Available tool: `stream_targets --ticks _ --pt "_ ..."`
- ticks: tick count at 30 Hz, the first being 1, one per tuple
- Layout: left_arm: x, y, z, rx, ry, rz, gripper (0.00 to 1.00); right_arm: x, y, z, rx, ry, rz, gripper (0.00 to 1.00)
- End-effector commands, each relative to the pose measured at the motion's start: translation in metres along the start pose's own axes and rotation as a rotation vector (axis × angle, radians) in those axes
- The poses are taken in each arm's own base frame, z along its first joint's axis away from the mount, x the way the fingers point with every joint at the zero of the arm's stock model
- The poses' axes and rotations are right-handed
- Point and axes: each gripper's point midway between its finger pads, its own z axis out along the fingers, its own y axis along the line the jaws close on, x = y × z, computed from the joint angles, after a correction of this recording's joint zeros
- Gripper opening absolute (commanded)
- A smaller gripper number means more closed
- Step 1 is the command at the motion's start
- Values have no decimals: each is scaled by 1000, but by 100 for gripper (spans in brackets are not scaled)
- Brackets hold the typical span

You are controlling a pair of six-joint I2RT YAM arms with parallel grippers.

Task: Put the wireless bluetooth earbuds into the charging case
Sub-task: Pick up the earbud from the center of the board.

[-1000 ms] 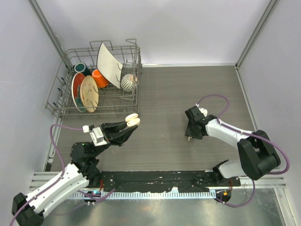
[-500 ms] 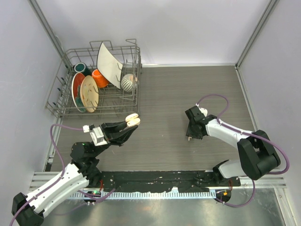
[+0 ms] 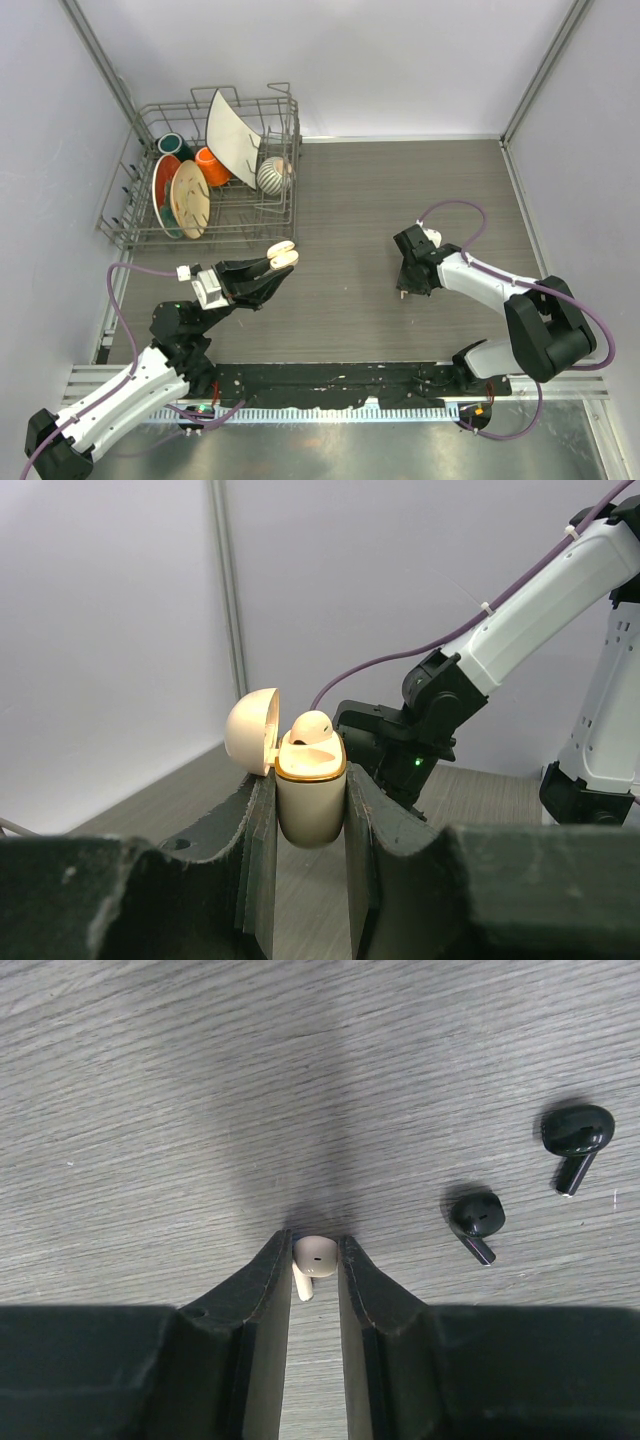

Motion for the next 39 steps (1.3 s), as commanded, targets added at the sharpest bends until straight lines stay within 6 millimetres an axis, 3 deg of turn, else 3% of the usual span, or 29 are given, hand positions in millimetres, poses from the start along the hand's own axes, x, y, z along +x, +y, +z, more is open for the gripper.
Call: stream_targets --ticks 1,7,11,18,22,28,39 --pt "-14 2 3 -12 -44 8 0 1 2 2 -5 -5 4 14" --pt "-15 3 3 -17 -47 4 0 -9 12 -8 -63 -57 6 3" --pt "-15 5 2 -30 -52 -1 0 -18 19 -19 -100 -118 4 1" --pt "-15 11 1 -67 -57 -13 0 -46 38 -58 -200 -296 25 1" --pt "-16 12 1 -78 -60 -19 0 -76 53 -108 -277 -469 54 1" --pt "-15 17 0 -108 -65 -34 0 -105 66 -175 -356 -669 53 1" --pt "-12 24 0 -150 -74 -62 0 -127 97 -272 -638 -890 90 1"
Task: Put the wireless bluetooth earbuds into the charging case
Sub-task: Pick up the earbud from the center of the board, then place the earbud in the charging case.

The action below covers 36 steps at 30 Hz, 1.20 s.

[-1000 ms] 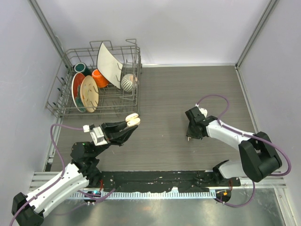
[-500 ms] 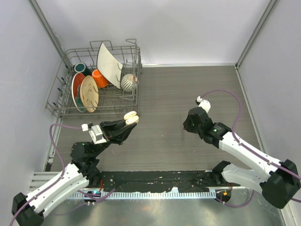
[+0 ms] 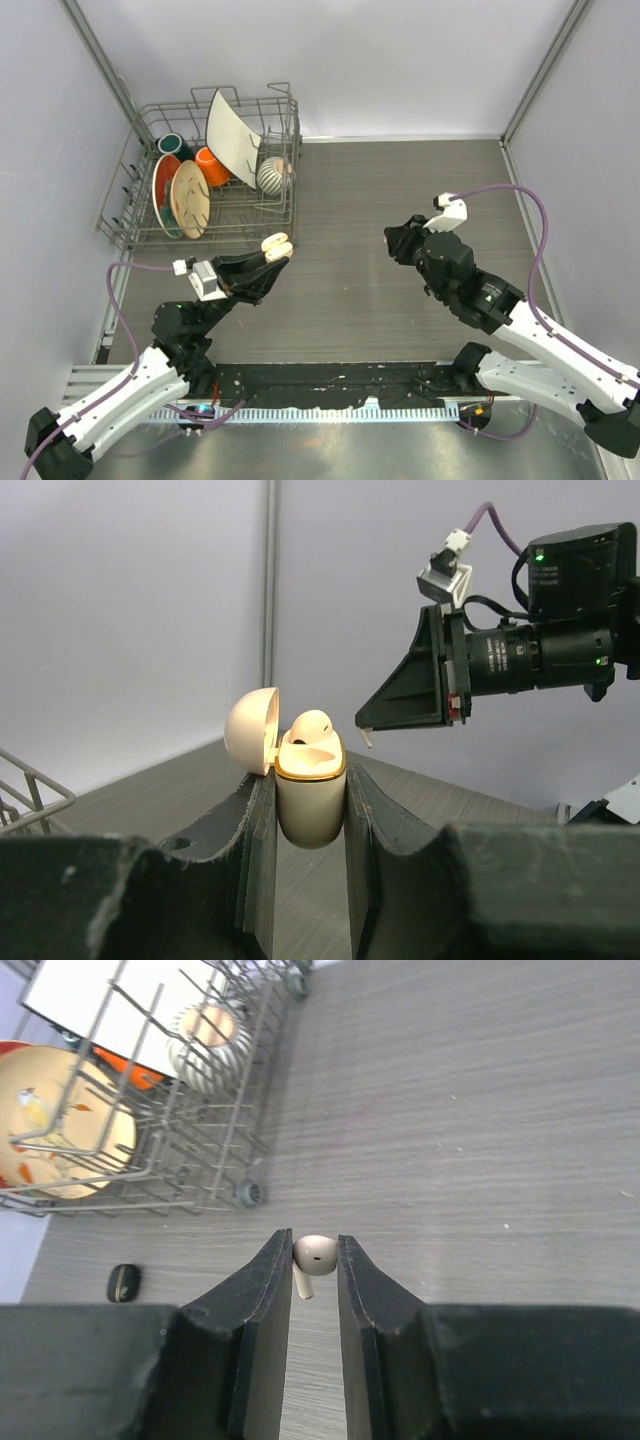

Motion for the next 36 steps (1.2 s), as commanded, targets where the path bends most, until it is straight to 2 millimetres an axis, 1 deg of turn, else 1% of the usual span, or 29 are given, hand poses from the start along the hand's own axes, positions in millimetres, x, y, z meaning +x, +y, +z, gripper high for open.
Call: stream_targets --ticks 1,2,3,5,6,7,8,9,10,12,13,14,15,16,17,20,21,22,23,24,26,27,29,30,36 --pt "-14 4 3 -24 -62 -3 0 -60 42 -17 -128 -179 55 1" --pt "-14 3 3 -22 -60 -5 0 -64 49 -20 -149 -190 57 1" --pt "-14 4 3 -24 -60 -3 0 -74 57 -25 -180 -224 64 1" --pt "-13 5 3 -27 -61 -5 0 -80 72 -32 -233 -246 70 1" --pt "-12 5 4 -27 -60 -7 0 -90 82 -37 -267 -280 79 1" --pt "-11 5 4 -29 -58 -6 0 -90 90 -37 -288 -283 72 1" --pt "-11 5 5 -28 -58 -7 0 -97 100 -41 -322 -298 82 1" --pt "-11 5 5 -27 -60 -8 0 -98 108 -43 -345 -298 71 1" --pt "-9 6 6 -29 -56 -12 0 -94 116 -39 -356 -289 61 1" --pt "-10 5 6 -27 -60 -11 0 -97 135 -46 -416 -296 71 1" --pt "-8 6 6 -28 -54 -14 0 -93 142 -45 -426 -293 59 1" --pt "-7 6 6 -28 -54 -15 0 -93 154 -51 -464 -297 70 1" --pt "-8 6 7 -27 -58 -13 0 -93 157 -52 -465 -304 73 1" --pt "-5 6 7 -28 -52 -16 0 -88 162 -51 -468 -302 48 1" --pt "-5 6 7 -28 -52 -16 0 -87 173 -59 -504 -309 58 1" --pt "-3 7 7 -31 -54 -18 0 -80 188 -64 -523 -333 33 1" --pt "-4 7 8 -29 -59 -19 0 -73 197 -71 -552 -328 26 1" --pt "-3 7 8 -29 -57 -20 0 -70 198 -71 -534 -338 4 1" --pt "-4 6 8 -26 -58 -19 0 -67 205 -73 -544 -349 5 1" --pt "-3 6 8 -26 -57 -21 0 -62 212 -79 -564 -348 0 1" --pt "-3 6 8 -22 -59 -20 0 -60 219 -83 -570 -366 -17 1" --pt "-3 5 8 -19 -58 -22 0 -52 225 -84 -577 -358 -28 1" --pt "-3 5 8 -16 -59 -23 0 -50 232 -85 -593 -359 -26 1" --pt "-3 4 8 -13 -59 -22 0 -45 236 -83 -592 -351 -33 1" --pt "-4 -2 8 22 -61 -20 0 -35 248 -79 -606 -326 -25 1"
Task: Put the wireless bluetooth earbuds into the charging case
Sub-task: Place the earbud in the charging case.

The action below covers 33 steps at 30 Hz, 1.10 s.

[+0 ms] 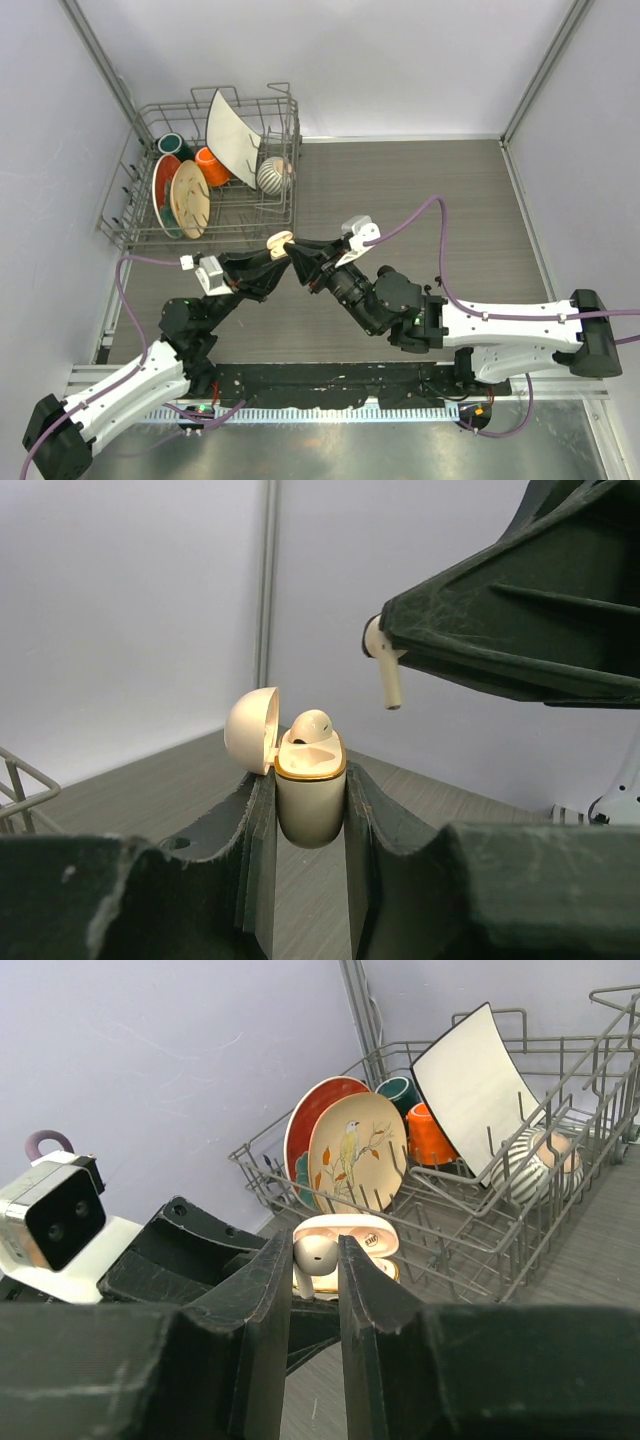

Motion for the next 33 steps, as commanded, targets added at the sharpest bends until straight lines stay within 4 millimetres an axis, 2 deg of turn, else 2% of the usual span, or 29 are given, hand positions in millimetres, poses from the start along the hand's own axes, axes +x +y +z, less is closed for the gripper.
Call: stream_targets --ticks 1,13,33 --pt "-18 -10 1 52 -67 19 0 -40 12 8 2 -101 95 1" --pt "-23 -16 3 84 -77 21 0 -18 22 16 -21 -40 80 1" --pt "-31 -21 4 107 -105 26 0 19 7 15 34 23 22 1"
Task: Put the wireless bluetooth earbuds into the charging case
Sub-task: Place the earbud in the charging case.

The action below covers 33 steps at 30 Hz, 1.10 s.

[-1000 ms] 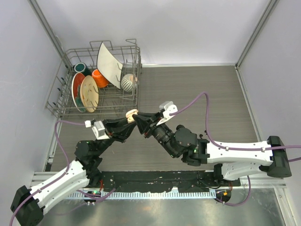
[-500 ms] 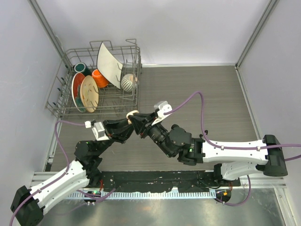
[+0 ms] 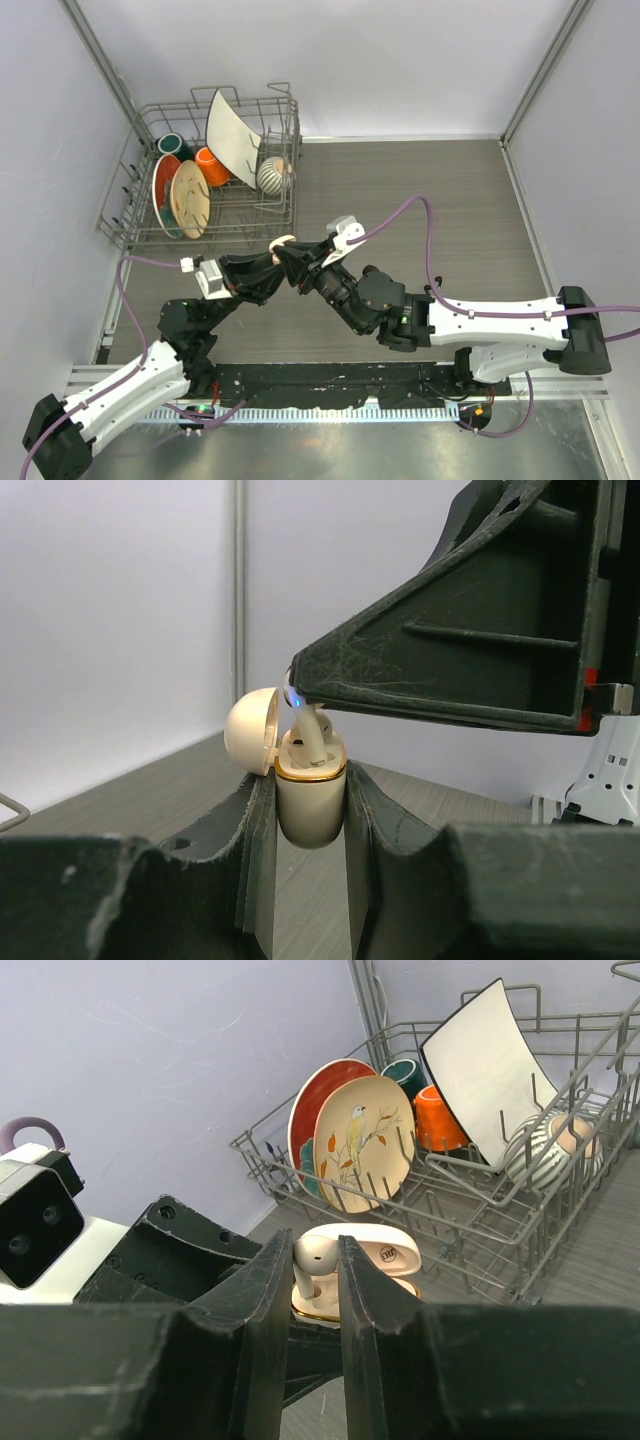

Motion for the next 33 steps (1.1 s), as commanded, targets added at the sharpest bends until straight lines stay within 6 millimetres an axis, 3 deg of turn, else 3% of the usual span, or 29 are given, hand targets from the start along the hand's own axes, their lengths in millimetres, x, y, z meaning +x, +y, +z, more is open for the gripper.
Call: stream_targets --ticks 1,14,24,33 --pt "-27 -7 5 34 -93 25 0 -1 -2 2 28 -17 19 1" --pt "-33 -3 4 16 -126 42 0 18 -5 1 27 20 -9 1" --pt "-41 11 -4 -73 -167 68 0 17 -3 -9 -20 46 -9 1" --pt "-36 5 -5 -43 -154 57 0 18 0 -5 -10 77 -25 2"
